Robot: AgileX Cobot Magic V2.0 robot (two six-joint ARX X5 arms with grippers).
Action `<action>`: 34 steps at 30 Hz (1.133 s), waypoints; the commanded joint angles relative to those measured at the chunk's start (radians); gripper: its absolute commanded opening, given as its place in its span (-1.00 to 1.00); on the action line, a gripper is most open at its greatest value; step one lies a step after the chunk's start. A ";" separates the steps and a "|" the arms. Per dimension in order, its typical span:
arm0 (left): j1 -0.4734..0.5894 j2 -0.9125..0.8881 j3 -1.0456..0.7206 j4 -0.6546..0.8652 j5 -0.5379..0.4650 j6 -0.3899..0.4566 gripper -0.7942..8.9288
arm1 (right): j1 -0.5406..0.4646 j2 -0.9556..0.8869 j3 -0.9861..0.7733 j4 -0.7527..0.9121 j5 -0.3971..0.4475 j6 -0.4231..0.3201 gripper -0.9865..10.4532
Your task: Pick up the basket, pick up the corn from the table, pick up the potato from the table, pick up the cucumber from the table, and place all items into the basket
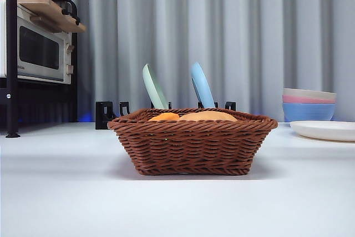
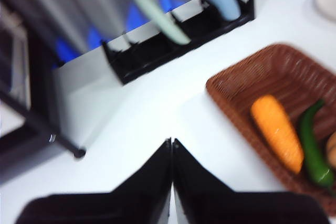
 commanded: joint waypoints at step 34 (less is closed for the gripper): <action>0.024 -0.507 -0.460 0.048 0.097 -0.064 -0.84 | 0.000 -0.385 -0.457 0.066 0.106 0.204 -0.82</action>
